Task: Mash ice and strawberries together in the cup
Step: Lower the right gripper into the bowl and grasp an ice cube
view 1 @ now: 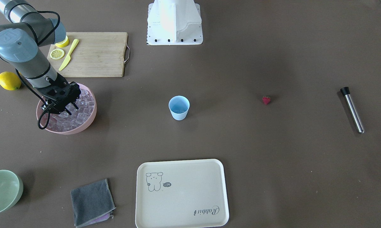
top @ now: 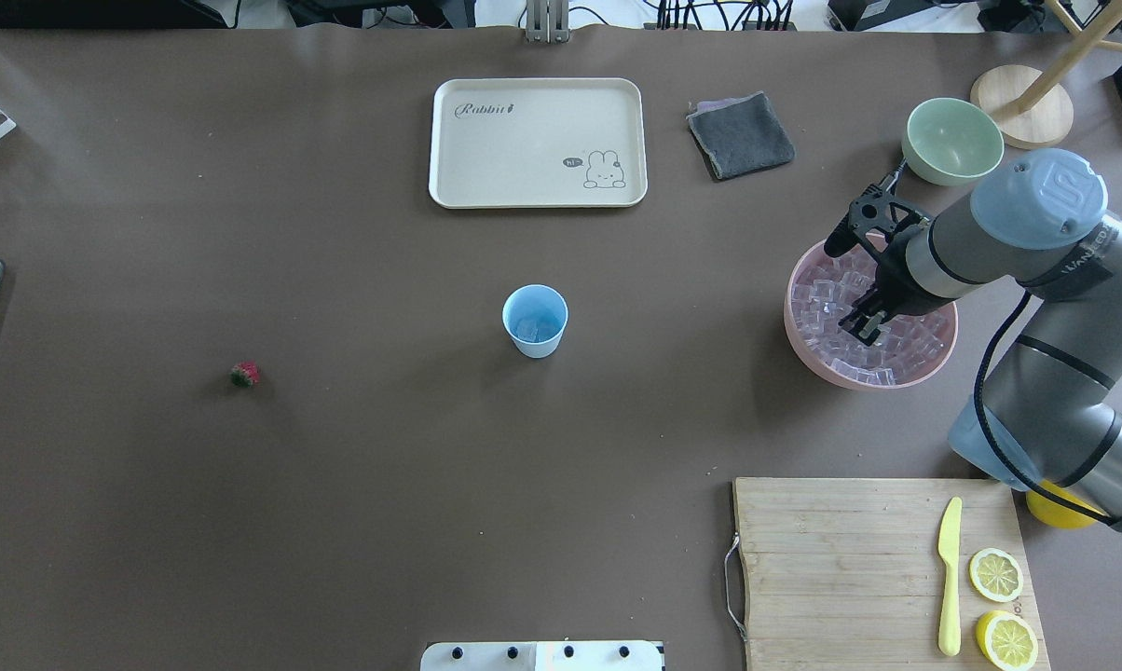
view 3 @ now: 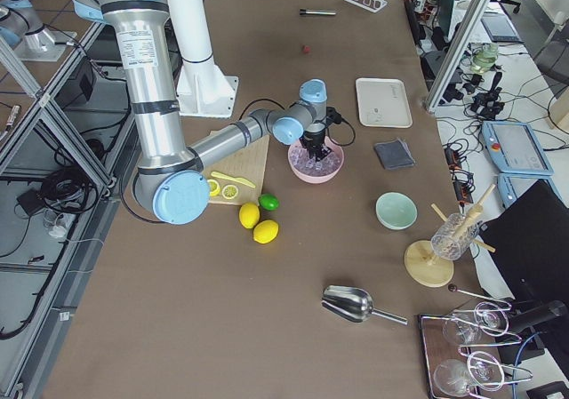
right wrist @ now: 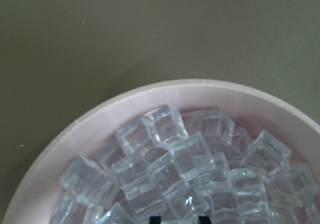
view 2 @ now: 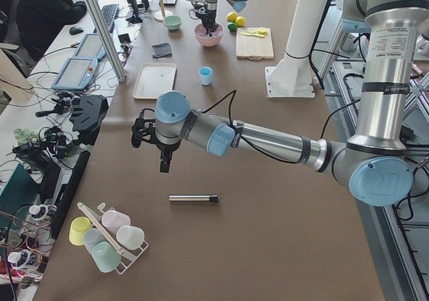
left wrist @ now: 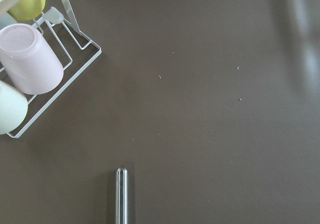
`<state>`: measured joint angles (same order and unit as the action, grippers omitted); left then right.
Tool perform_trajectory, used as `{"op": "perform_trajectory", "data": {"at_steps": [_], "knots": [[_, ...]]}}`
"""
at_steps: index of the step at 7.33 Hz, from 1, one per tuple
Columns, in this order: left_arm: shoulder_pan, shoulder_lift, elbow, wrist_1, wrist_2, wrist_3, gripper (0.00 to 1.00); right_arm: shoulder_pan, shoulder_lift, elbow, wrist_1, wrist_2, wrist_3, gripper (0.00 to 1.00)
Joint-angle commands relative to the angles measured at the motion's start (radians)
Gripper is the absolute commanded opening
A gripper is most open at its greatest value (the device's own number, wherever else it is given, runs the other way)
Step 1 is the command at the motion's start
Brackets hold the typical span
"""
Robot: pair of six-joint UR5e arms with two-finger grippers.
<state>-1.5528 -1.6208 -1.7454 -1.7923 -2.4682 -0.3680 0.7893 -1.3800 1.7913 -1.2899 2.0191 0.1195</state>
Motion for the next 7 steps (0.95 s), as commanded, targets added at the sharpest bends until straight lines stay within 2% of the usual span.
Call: {"op": "perform_trajectory", "data": {"at_steps": [1, 2, 3, 7], "knots": [[0.002, -0.002, 0.001, 0.001, 0.000, 0.000, 0.98, -0.001, 0.018, -0.009, -0.002, 0.000, 0.006, 0.50], [0.002, -0.004, 0.003, 0.002, -0.002, 0.000, 0.98, -0.001, 0.018, -0.016, 0.000, -0.002, 0.005, 0.42], [0.002, -0.004, 0.006, 0.002, -0.002, 0.000, 0.98, -0.001, 0.018, -0.021, -0.002, -0.002, -0.001, 0.27], [0.002, -0.005, -0.002, 0.004, -0.002, -0.002, 0.98, 0.028, 0.019, -0.015, -0.009, 0.009, 0.005, 0.20]]}}
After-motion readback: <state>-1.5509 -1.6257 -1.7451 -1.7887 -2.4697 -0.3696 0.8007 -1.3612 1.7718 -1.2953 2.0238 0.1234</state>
